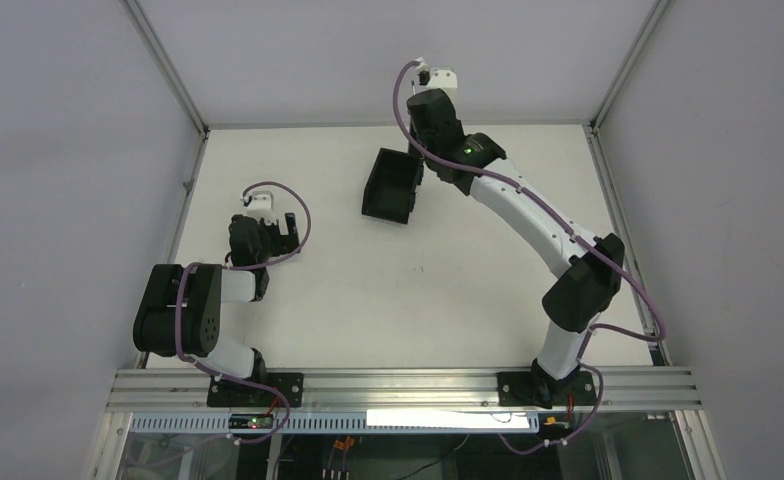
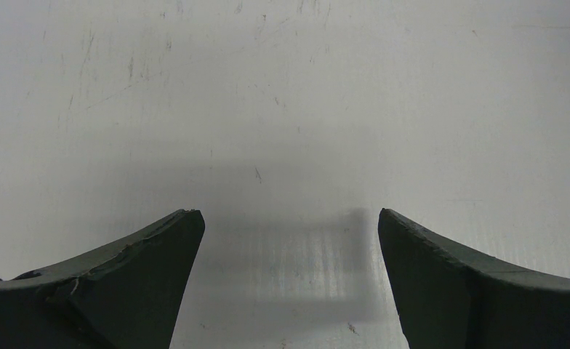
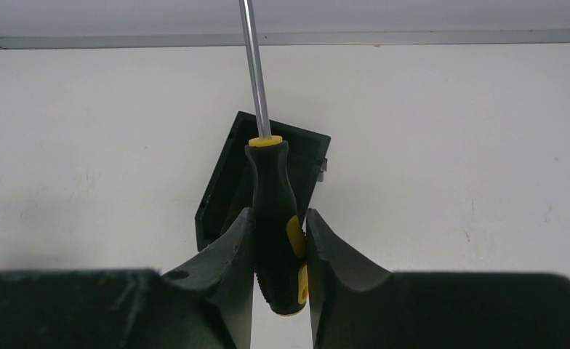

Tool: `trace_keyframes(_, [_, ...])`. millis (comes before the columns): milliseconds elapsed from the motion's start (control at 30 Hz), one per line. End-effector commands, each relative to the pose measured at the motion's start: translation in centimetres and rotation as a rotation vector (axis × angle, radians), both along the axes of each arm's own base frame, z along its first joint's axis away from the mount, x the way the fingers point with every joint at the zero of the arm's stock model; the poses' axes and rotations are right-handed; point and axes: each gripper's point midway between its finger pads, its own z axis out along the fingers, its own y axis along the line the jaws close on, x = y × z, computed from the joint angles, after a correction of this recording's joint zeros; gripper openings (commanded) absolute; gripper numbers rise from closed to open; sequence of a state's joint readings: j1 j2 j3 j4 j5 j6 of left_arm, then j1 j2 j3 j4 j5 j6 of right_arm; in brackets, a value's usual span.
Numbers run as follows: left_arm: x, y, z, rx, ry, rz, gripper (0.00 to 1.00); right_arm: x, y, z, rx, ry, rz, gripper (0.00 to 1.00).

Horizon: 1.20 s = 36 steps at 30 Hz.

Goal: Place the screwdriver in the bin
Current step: Place the screwdriver in the bin.

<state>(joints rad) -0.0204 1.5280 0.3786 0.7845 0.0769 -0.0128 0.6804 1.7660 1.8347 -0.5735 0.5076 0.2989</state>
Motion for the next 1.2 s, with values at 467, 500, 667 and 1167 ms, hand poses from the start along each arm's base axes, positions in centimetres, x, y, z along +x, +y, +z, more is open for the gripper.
trace_keyframes(467, [0.4,0.0,1.4,0.0,-0.048,0.012,0.99,4.4,6.1,-3.8,0.061,-0.086,-0.036,0.0])
trace_keyframes(500, [0.4,0.0,1.4,0.0,-0.049,0.012,0.99,4.5,6.3,-4.5,0.055,-0.08,-0.033,0.0])
trace_keyframes(667, [0.4,0.0,1.4,0.0,-0.049,0.012,0.99,5.3,7.0,-8.7,0.016,-0.033,-0.033,0.0])
trace_keyframes(1167, [0.4,0.0,1.4,0.0,-0.049,0.012,0.99,5.0,7.2,-19.2,-0.058,0.107,-0.039,0.01])
